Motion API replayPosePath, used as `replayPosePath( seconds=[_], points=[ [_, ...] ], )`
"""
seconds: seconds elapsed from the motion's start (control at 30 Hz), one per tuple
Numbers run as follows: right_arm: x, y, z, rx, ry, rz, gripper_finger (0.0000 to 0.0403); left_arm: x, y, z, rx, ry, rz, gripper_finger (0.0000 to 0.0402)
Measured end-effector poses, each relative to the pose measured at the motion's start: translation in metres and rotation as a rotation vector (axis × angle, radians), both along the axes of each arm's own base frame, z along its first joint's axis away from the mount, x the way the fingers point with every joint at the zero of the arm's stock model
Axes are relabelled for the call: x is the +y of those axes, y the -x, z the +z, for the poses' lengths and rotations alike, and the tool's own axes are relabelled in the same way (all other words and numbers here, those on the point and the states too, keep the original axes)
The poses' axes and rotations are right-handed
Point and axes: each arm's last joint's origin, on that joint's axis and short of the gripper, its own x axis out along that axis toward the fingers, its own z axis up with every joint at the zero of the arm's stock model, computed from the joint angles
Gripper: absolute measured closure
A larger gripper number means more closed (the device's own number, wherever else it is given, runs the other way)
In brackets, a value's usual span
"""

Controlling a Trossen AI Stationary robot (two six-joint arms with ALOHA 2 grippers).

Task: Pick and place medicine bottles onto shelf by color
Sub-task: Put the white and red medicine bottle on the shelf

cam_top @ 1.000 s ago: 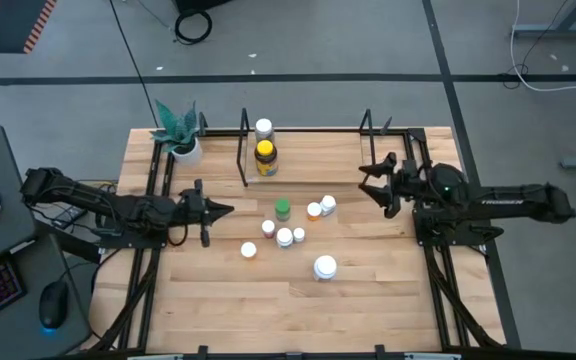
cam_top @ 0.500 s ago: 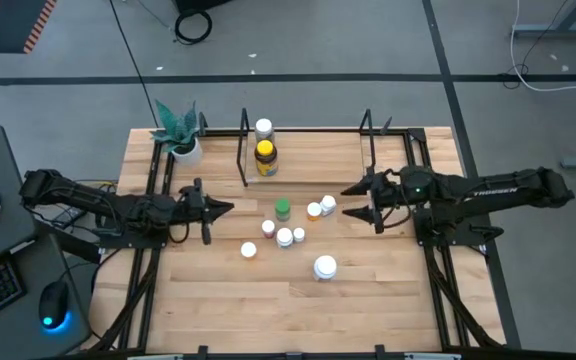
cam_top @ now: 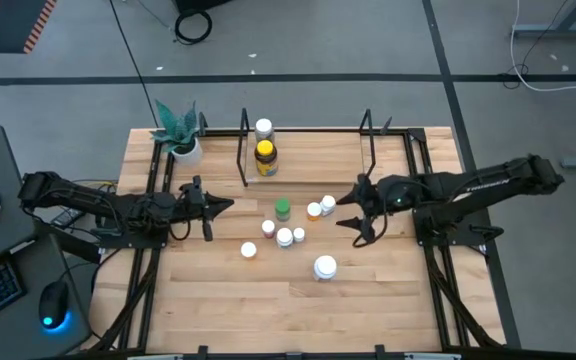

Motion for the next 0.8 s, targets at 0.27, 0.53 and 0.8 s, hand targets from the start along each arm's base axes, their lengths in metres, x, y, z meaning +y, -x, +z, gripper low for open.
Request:
replayPosePath(
  seconds=[0.27,0.53,0.8],
  points=[
    [0.017,-0.022,0.011,0.127,0.054,0.029,0.006,0.0,0.0,0.0,0.0,-0.001,0.0,0.0388],
    [0.036,-0.047,0.018,0.172,0.091,0.08,0.0048,0.0,0.0,0.0,0.001,-0.003,0.0,0.0381],
    [0.049,-0.065,0.021,0.229,0.12,0.114,0.0048,0.0,0.0,0.0,0.001,-0.003,0.0,0.0386]
  ],
)
